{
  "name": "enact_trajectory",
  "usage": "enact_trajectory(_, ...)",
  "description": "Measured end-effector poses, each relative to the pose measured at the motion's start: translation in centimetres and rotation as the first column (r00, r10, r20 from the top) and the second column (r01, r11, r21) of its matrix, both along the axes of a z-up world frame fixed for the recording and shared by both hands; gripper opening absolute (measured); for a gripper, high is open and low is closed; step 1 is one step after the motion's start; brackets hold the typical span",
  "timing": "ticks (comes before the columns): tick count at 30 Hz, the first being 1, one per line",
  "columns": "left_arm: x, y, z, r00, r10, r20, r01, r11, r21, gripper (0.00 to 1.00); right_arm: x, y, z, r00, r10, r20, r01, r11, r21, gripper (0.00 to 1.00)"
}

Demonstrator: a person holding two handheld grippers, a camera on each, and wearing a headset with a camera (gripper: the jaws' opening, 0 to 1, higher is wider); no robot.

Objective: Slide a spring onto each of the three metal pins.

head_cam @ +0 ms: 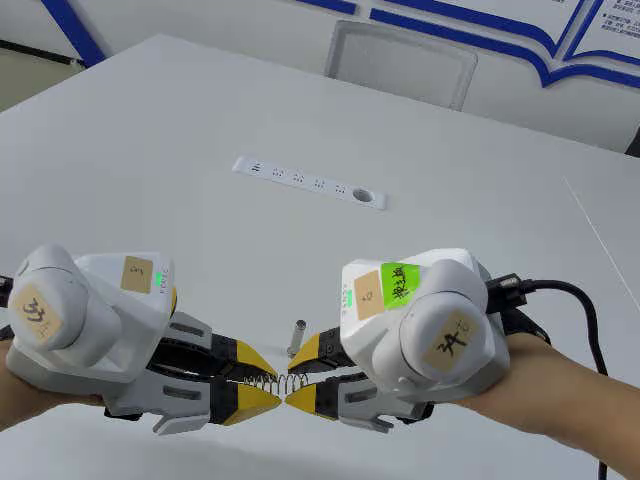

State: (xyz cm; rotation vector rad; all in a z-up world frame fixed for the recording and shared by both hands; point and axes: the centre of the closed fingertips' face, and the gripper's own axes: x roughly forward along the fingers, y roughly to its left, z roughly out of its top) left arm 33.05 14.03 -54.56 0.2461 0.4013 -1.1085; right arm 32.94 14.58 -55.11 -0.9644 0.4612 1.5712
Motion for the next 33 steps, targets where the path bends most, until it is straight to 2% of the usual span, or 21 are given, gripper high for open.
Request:
enact_trajectory(1, -0.1, 0.0, 0.2, 1.0, -0.005, 0.001, 0.005, 1.0, -0.006, 0.1, -0.1, -0.4, -0.1, 1.0, 0.01, -0.006, -0.01, 1.0, -0.008, 0.21)
enact_trajectory(3, -0.3, -0.1, 0.4, 1.0, -0.015, 0.001, 0.015, 1.0, -0.014, 0.1, 0.0, -0.3, 0.1, 1.0, -0.009, -0.019, 0.01, 1.0, 0.023, 0.18)
enact_trajectory(4, -0.4, -0.2, 0.4, 1.0, -0.021, -0.002, 0.021, 1.0, -0.015, 0.1, -0.1, -0.2, 0.1, 0.997, -0.033, -0.063, 0.036, 0.998, 0.045, 0.17)
enact_trajectory(6, -0.5, -0.2, 0.4, 1.0, -0.027, 0.0, 0.027, 1.0, -0.011, 0.1, 0.0, -0.1, 0.3, 0.994, -0.046, -0.095, 0.053, 0.996, 0.069, 0.16)
enact_trajectory(8, -0.6, -0.3, 0.4, 1.0, -0.03, -0.003, 0.03, 0.999, -0.016, 0.1, 0.0, -0.3, 0.1, 0.994, -0.042, -0.1, 0.048, 0.997, 0.056, 0.14)
enact_trajectory(13, -0.5, -0.2, 0.4, 1.0, -0.029, -0.001, 0.029, 1.0, -0.013, 0.1, -0.1, -0.2, 0.1, 0.985, -0.066, -0.158, 0.077, 0.995, 0.067, 0.11)
enact_trajectory(15, -0.5, -0.2, 0.4, 1.0, -0.025, -0.001, 0.025, 1.0, -0.013, 0.1, -0.2, -0.2, 0.5, 0.979, -0.075, -0.19, 0.092, 0.992, 0.084, 0.11)
enact_trajectory(18, -0.4, -0.2, 0.3, 1.0, -0.022, -0.003, 0.022, 1.0, -0.007, 0.1, -0.2, 0.1, 1.4, 0.976, -0.071, -0.208, 0.096, 0.989, 0.112, 0.1)
enact_trajectory(20, -0.4, -0.3, 0.0, 1.0, -0.027, -0.005, 0.027, 1.0, 0.015, 0.1, -0.4, 0.2, 1.8, 0.969, -0.066, -0.24, 0.098, 0.987, 0.126, 0.1)
enact_trajectory(27, -0.4, -0.3, -0.5, 0.999, -0.037, -0.01, 0.038, 0.999, 0.038, 0.1, -0.8, 0.8, 2.4, 0.967, -0.044, -0.253, 0.087, 0.983, 0.16, 0.11)
enact_trajectory(33, -0.2, -0.2, -0.1, 1.0, -0.022, -0.008, 0.023, 1.0, 0.011, 0.1, -0.9, 1.7, 3.5, 0.958, -0.048, -0.284, 0.113, 0.97, 0.216, 0.11)
